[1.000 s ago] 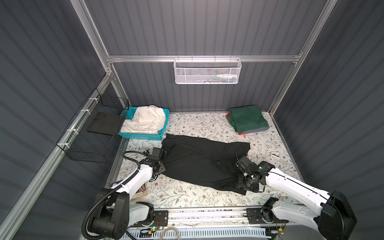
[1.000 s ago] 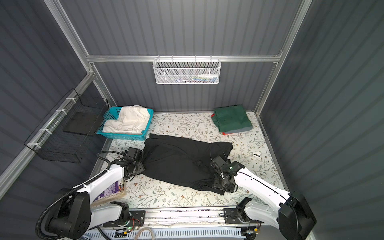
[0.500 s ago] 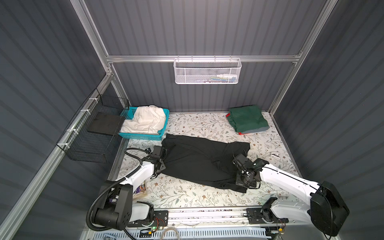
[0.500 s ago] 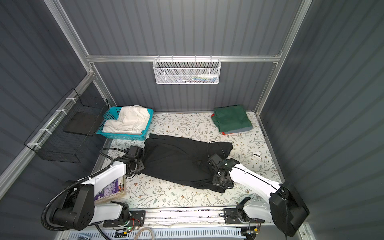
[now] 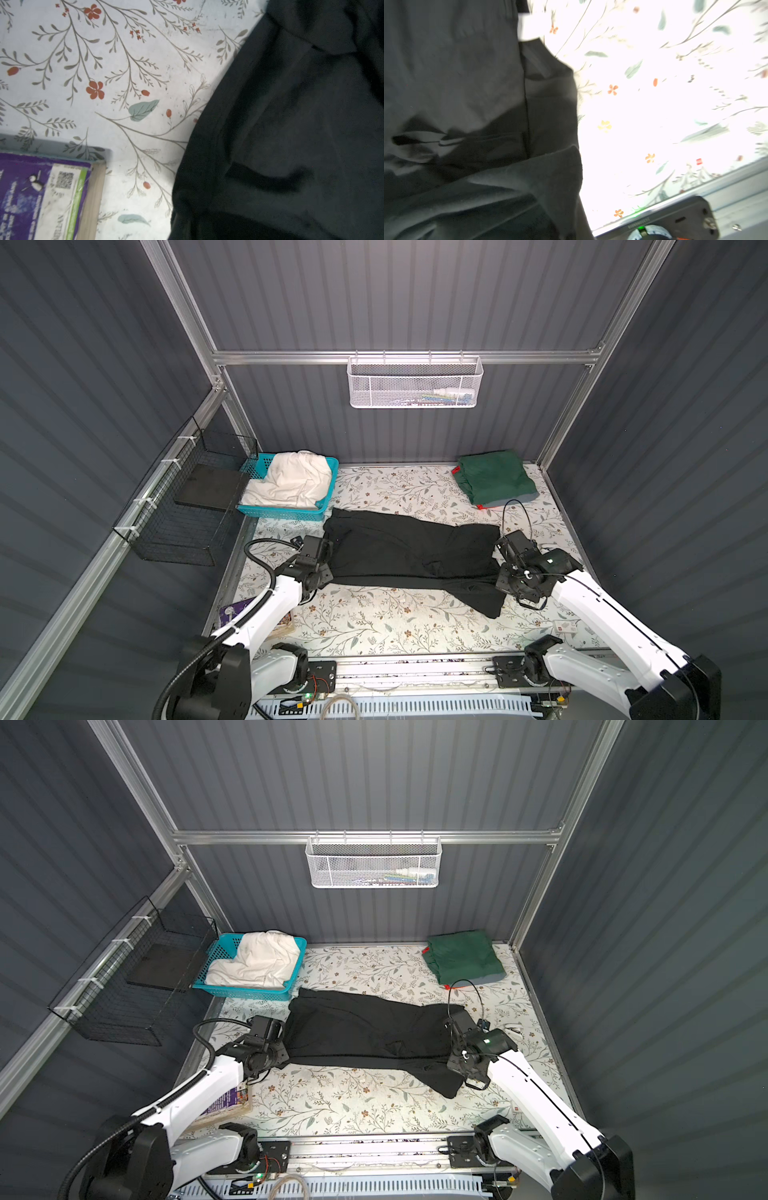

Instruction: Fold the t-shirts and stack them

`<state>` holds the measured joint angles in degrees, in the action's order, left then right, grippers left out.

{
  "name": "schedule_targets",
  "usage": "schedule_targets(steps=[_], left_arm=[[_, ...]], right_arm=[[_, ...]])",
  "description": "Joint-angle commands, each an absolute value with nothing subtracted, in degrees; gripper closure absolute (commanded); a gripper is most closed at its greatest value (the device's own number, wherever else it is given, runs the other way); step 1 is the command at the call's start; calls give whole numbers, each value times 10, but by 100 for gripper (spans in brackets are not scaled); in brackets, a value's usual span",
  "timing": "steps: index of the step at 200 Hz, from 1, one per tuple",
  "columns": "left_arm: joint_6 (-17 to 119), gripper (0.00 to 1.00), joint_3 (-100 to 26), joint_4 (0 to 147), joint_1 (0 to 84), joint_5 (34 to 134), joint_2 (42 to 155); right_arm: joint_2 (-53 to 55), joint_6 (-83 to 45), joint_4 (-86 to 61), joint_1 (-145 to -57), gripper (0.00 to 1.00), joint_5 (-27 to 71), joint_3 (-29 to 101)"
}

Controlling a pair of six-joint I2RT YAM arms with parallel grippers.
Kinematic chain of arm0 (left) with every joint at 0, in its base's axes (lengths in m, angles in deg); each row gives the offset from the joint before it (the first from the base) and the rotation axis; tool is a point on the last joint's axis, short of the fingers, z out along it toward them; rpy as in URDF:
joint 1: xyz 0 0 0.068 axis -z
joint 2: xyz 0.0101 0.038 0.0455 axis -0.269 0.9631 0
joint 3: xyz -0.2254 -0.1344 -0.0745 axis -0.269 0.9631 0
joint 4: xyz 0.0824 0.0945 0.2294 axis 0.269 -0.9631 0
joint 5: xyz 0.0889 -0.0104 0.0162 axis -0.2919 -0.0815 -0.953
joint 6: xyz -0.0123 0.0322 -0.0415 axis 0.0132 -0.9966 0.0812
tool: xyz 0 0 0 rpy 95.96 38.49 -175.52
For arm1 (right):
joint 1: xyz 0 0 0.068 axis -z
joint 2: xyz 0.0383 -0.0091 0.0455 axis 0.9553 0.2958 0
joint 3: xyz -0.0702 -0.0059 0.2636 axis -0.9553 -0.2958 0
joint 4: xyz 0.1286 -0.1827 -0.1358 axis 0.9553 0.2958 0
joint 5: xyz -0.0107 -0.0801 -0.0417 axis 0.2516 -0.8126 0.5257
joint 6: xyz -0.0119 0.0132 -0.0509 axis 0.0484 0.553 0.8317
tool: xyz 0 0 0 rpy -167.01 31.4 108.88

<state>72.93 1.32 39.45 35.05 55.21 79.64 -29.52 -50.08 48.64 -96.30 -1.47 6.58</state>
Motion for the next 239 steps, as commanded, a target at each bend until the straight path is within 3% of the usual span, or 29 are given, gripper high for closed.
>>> schedule_targets(steps=[1,37,99,125,139,150,160,170,184,196,208,221,239], left_arm=[[752,100,15,322,388,510,768],[791,100,10,272,402,509,753],[813,100,-45,229,402,342,755],[804,88,-65,219,402,320,781],[801,88,-69,220,402,314,782],[801,88,-70,222,402,308,779],[797,88,-72,228,402,307,777],[793,88,-72,236,402,309,780],[792,79,-76,243,402,311,795],[794,78,-80,246,402,314,811],[799,71,-85,241,401,315,823],[816,39,-89,226,401,304,822],[814,17,-91,222,401,290,804]], right_arm=[[-310,-509,543,-959,100,-41,77],[-309,-546,578,-990,100,-45,81],[-292,-656,593,-1092,100,-46,64],[-274,-694,549,-1144,100,-28,44],[-280,-723,546,-1178,100,-36,47],[-287,-739,551,-1209,91,-44,55],[-289,-749,560,-1241,97,-50,63],[-285,-768,582,-1269,96,-56,70],[-279,-763,575,-1296,75,-40,63],[-279,-755,558,-1307,63,-24,52],[-283,-731,547,-1309,43,-30,55],[-296,-712,544,-1303,24,-68,74],[-316,-640,494,-1245,14,-70,93]])
